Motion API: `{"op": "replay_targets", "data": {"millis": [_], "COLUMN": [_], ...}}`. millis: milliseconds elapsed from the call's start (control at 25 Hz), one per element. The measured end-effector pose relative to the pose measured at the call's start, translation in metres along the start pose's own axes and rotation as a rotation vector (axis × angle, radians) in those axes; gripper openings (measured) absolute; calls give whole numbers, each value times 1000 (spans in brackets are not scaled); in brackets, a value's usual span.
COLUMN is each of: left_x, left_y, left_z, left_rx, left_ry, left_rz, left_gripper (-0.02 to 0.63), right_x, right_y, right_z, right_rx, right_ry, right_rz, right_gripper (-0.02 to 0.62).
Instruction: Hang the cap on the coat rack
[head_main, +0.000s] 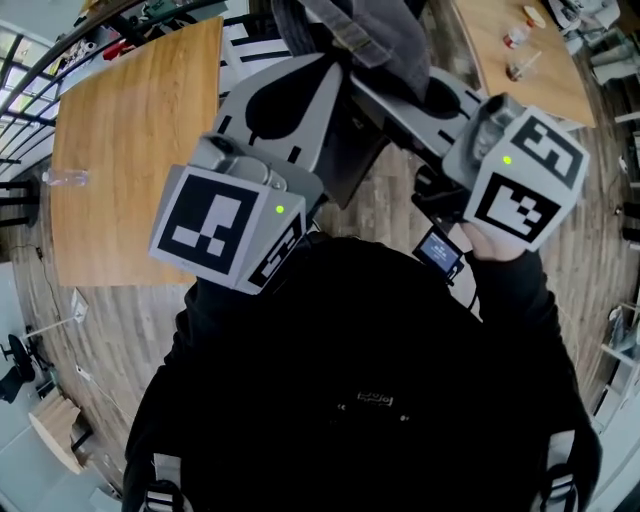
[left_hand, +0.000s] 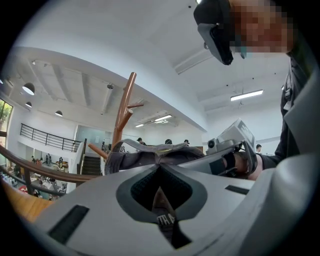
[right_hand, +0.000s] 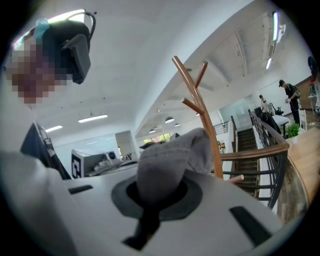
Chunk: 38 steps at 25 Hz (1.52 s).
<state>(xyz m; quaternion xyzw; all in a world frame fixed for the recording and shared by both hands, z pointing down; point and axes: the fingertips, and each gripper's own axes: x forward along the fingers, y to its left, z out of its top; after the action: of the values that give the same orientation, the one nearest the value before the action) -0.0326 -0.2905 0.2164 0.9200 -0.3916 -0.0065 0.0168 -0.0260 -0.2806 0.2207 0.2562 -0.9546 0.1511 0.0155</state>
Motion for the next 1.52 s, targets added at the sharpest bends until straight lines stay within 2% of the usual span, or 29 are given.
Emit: {"op": "replay_targets", "data": {"millis": [160,480,760,1200,1520], "left_x": [6,14,19,22,17], "left_y": [27,50,41,25,22], "left_z": [5,26,19,58,79], "left_rx": [-22,-8,17,72,102], "left_ry": [-14,-40,-18,-74,-113], "left_rz": [-30,-70,-67,-40,-32], "left_gripper": [3,3,3,3,2], "right_x": [22,40,30,11,7], "right_y": [-11,-18,-25,-16,-5], "right_z": [10,34,30,66,86], "right_rx": [0,-21,9,-11,-34], "right_ry": [-15,-31,-65,-125,-181], "right_rz": [-72,-86,-60,8,17], "right_gripper": [5,5,5,5,5]}}
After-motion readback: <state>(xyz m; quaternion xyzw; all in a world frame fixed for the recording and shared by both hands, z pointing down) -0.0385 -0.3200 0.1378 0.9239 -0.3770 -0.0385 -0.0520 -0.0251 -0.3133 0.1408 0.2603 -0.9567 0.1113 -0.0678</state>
